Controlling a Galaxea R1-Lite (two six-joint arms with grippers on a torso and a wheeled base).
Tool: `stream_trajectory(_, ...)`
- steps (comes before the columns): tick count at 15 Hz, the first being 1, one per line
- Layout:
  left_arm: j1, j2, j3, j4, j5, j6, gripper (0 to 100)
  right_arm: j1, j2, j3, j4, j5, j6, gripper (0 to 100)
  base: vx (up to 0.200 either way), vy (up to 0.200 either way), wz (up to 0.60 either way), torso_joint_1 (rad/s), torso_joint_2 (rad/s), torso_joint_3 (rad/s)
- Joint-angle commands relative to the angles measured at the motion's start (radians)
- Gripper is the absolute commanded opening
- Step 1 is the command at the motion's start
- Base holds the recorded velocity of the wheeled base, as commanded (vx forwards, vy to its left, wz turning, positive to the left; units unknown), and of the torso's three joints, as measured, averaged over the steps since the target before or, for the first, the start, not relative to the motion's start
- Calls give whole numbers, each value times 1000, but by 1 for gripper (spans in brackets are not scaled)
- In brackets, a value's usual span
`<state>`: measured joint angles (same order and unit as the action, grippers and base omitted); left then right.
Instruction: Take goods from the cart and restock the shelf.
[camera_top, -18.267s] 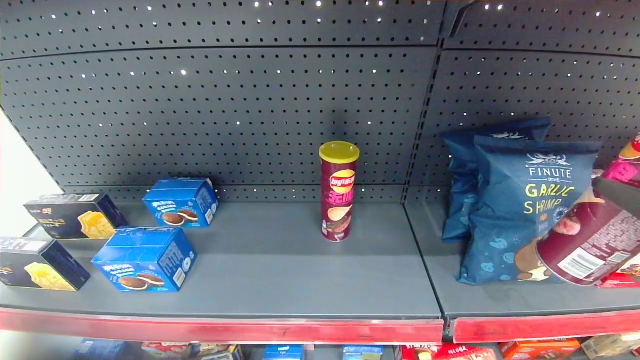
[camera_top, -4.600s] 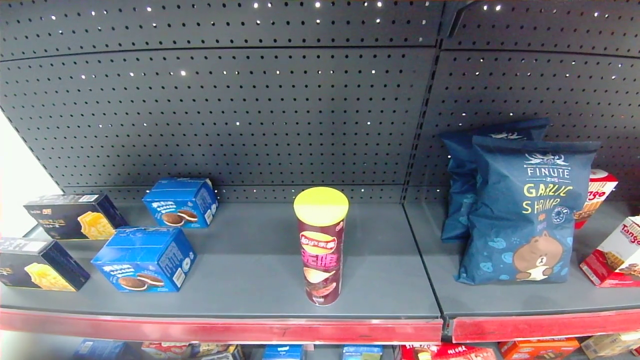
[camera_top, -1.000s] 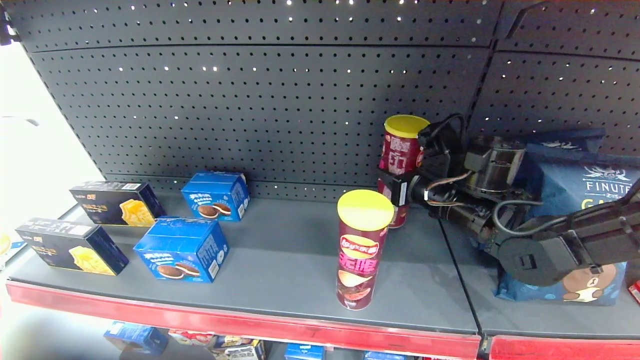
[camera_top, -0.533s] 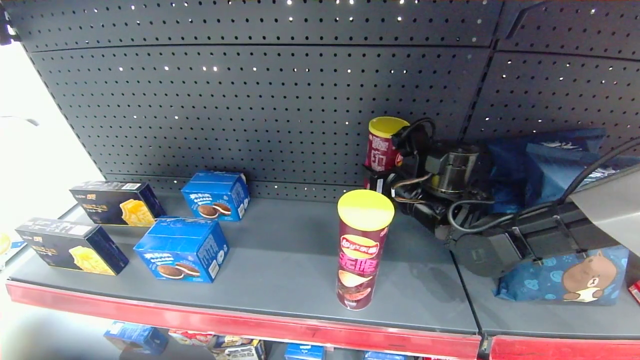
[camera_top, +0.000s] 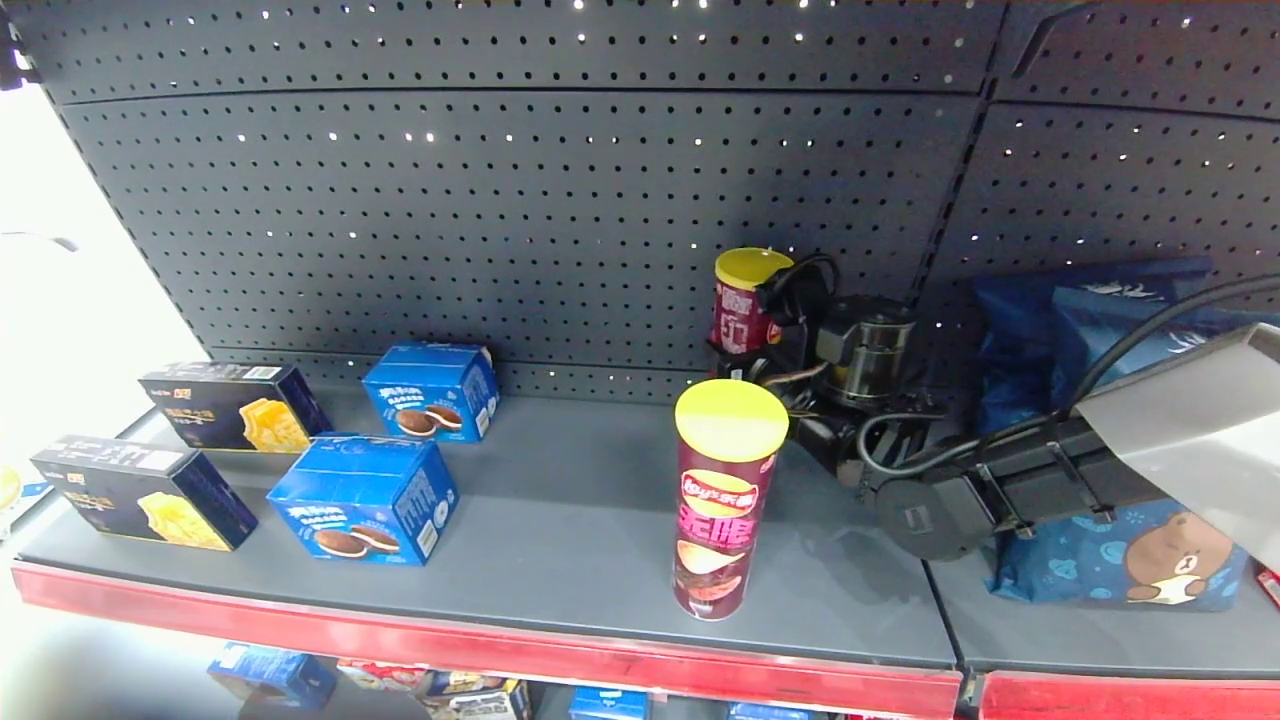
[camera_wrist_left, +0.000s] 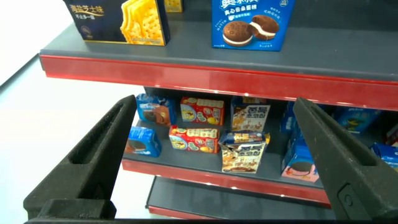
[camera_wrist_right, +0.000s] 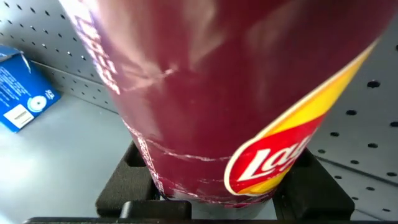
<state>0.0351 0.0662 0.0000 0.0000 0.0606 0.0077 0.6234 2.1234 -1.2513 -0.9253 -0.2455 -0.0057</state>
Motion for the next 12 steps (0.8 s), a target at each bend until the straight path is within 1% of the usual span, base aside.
stream_trajectory(1,0,1,0,0,1,0,100,7,9,1,-1,0,7,0,0,0,0,0,0,0)
stream_trajectory(11,0,1,0,0,1,0,100,1,61,-4,-26,2,10,0,0,0,0,0,0,0)
stream_trajectory(12,0,1,0,0,1,0,100,2,61,-4,-27,2,10,100,0,0,0,0,0,0)
